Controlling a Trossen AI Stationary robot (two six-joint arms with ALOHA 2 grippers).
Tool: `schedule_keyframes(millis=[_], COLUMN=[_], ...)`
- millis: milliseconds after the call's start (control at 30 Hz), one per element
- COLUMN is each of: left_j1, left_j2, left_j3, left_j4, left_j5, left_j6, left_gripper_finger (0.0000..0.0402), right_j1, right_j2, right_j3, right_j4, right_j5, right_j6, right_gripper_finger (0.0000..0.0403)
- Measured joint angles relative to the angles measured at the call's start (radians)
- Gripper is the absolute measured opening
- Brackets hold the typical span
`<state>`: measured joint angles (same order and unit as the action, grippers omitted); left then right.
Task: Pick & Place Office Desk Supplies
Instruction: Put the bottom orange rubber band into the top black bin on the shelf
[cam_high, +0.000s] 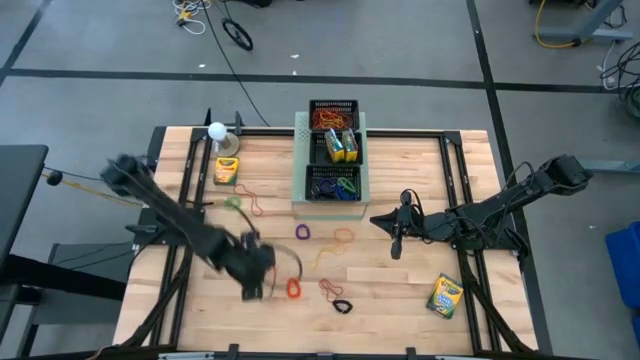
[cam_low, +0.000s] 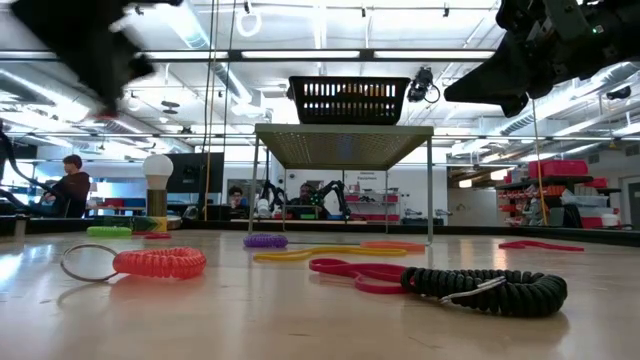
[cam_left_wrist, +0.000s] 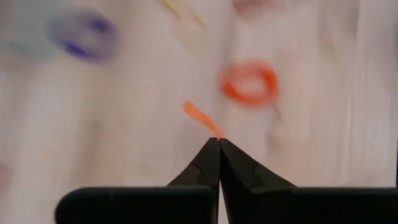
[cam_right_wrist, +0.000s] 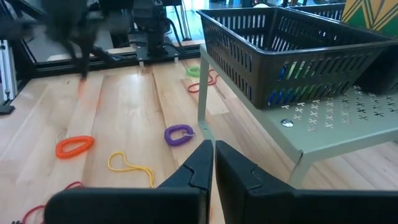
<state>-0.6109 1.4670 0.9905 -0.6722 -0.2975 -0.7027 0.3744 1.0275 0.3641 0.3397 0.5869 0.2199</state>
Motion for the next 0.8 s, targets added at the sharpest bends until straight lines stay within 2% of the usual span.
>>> schedule_keyframes(millis=[167, 267, 333, 400, 467, 567, 700, 800], left_j1=[0.145, 0.289, 0.416, 0.554, 0.701, 0.915, 1.132, 1.22], left_j2=[-0.284, -0.423, -0.482, -0.51, -0.51, -0.459, -0.31, -0.162], left_j3=[0.0, 0.012, 0.037, 0.069, 0.104, 0.161, 0.248, 0.327], left_j4=[-0.057, -0.057, -0.036, 0.026, 0.103, 0.231, 0.346, 0.393], left_j5=[-0.2, -0.31, -0.346, -0.335, -0.252, -0.051, 0.206, 0.335], left_j6=[0.051, 0.127, 0.225, 0.368, 0.505, 0.633, 0.673, 0.683], left_gripper_finger=[0.0004, 0.0004, 0.0004, 0.0004, 0.0004, 0.0004, 0.0003, 0.0003], right_j1=[0.0, 0.0, 0.0, 0.0, 0.0, 0.0, 0.0, 0.0], right_j2=[0.0, 0.0, 0.0, 0.0, 0.0, 0.0, 0.0, 0.0], right_j3=[0.0, 0.0, 0.0, 0.0, 0.0, 0.0, 0.0, 0.0], right_j4=[-0.001, -0.001, 0.0, 0.0, -0.001, -0.001, 0.0, 0.0], right_j5=[0.0, 0.001, 0.002, 0.003, 0.003, 0.003, 0.003, 0.002], right_j6=[0.0, 0.0, 0.0, 0.0, 0.0, 0.0, 0.0, 0.0], right_gripper_finger=[0.0027, 0.0027, 0.0027, 0.0027, 0.0027, 0.0027, 0.0027, 0.0027])
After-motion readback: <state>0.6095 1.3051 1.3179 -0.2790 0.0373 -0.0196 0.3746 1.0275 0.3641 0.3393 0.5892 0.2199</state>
